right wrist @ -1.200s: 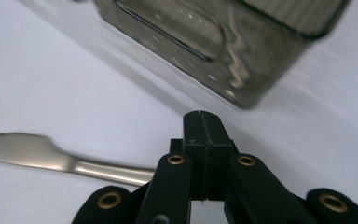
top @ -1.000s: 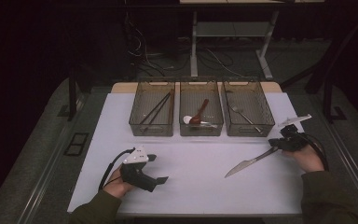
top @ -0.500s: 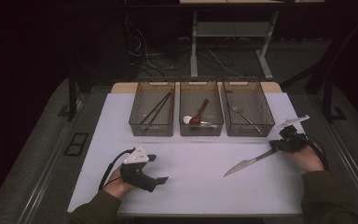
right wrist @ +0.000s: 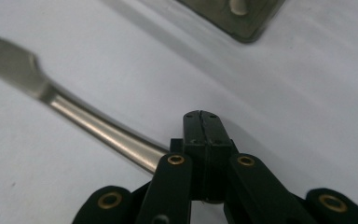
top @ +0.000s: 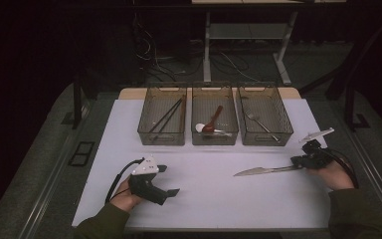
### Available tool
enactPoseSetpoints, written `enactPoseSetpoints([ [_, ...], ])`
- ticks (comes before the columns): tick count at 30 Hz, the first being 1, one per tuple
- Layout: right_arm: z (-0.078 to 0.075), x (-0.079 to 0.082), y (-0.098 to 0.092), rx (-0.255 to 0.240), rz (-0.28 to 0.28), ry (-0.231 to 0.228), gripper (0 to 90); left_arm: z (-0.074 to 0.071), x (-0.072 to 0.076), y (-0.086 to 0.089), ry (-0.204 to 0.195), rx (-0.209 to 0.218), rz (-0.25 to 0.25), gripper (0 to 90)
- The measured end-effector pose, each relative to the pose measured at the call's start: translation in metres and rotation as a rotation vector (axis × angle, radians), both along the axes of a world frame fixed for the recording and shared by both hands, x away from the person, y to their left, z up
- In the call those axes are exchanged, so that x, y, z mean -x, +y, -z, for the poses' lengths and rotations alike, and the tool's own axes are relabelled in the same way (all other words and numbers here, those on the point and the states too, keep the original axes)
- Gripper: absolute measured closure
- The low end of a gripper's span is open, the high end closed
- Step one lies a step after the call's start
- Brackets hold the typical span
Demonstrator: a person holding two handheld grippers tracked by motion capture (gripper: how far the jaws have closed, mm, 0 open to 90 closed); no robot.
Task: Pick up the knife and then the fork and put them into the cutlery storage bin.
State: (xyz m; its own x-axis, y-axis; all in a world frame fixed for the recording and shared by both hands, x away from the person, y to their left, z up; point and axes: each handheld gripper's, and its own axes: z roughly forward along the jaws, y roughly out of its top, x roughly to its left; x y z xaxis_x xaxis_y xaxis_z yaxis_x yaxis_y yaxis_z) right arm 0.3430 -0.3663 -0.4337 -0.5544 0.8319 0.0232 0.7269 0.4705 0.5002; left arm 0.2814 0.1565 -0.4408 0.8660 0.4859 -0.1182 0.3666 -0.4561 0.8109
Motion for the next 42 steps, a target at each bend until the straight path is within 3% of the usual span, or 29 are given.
enactPoseSetpoints([
  [18,-0.006,0.037,0.006,0.017,-0.116,0.080,89.4,0.000,0.000,-0.001,0.001,-0.008,0.013,5.8],
  [26,-0.008,0.058,0.014,0.038,-0.211,0.134,89.4,0.001,0.000,-0.001,0.001,-0.014,0.017,5.8],
  [31,-0.017,0.056,0.020,0.067,-0.243,0.131,83.4,0.001,0.000,-0.002,0.001,-0.011,0.014,5.8],
  [37,-0.026,0.051,0.047,0.107,-0.354,0.134,75.5,0.002,0.000,-0.002,0.005,-0.008,0.010,5.8],
  [42,-0.020,0.043,0.069,0.202,-0.441,0.168,74.4,0.001,0.000,-0.002,0.004,-0.011,0.012,5.8],
])
